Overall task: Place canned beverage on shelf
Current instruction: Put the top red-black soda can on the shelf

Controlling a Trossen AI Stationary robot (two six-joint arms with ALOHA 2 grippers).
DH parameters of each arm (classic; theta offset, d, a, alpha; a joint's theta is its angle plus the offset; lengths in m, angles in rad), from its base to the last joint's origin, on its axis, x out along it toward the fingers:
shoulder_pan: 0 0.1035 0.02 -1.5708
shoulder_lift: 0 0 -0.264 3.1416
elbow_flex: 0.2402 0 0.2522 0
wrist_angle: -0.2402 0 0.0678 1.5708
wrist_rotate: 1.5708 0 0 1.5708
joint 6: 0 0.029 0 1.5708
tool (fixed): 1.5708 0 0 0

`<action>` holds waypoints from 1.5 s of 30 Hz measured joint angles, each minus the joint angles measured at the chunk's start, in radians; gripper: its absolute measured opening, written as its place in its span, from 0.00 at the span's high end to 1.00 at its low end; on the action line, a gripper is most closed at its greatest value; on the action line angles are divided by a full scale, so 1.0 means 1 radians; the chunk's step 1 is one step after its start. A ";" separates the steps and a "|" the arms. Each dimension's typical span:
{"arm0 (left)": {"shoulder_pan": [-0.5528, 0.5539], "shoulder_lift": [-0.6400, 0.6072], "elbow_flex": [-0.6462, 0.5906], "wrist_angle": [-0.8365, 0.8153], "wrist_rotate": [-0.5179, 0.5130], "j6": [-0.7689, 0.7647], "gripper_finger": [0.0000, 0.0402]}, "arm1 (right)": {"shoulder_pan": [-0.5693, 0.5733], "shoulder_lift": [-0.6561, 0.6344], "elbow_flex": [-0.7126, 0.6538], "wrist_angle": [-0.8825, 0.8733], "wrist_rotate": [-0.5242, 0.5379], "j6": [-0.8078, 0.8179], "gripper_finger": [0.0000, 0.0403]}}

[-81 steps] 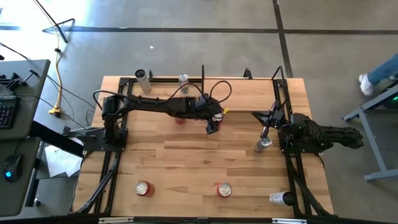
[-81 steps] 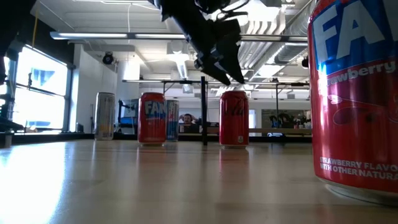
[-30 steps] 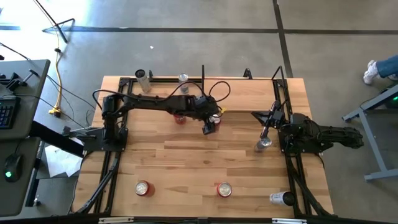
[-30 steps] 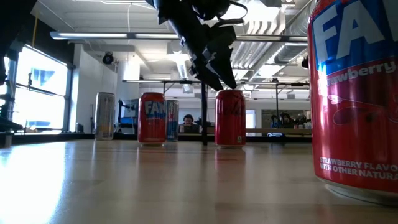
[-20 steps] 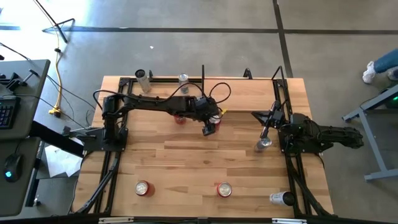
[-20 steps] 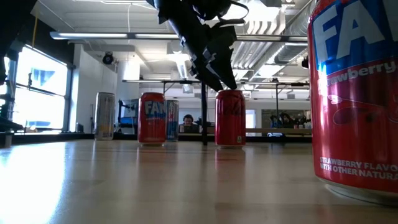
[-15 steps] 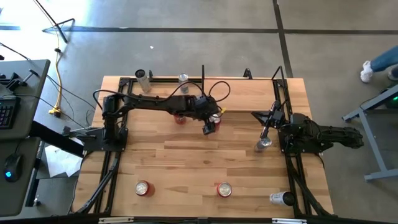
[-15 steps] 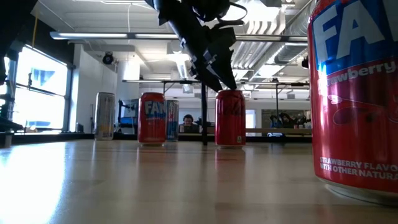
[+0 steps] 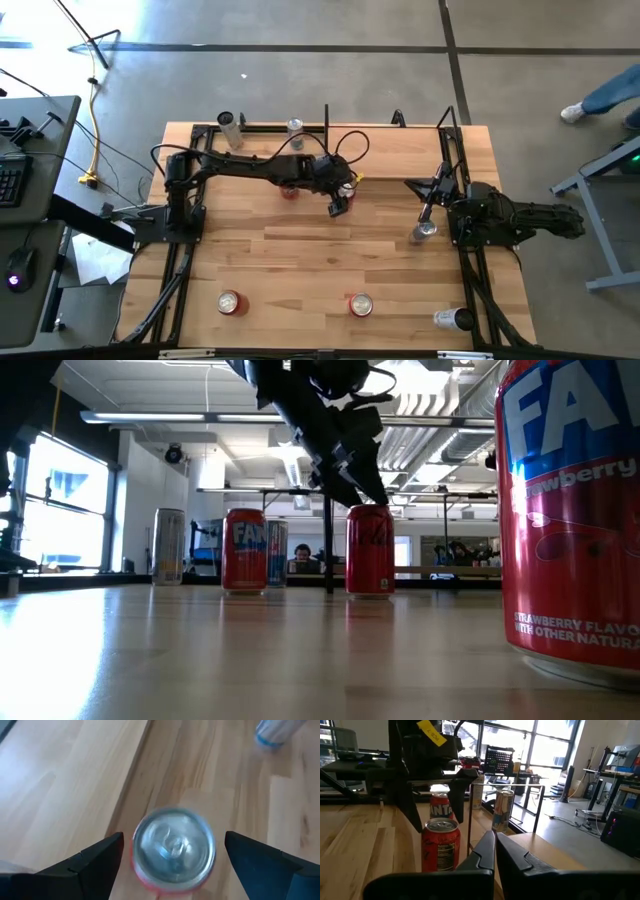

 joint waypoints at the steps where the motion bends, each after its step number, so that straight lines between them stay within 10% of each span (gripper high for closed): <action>1: 0.000 0.007 0.000 0.011 0.006 -0.001 0.15 | 0.000 0.000 0.000 0.000 0.000 0.000 1.00; 28: -0.006 0.062 0.006 0.027 0.012 -0.024 0.28 | 0.000 0.000 0.000 0.000 0.000 0.000 1.00; 45: 0.031 0.046 0.339 -0.188 0.009 -0.148 0.28 | 0.000 0.000 0.000 0.000 0.000 -0.004 1.00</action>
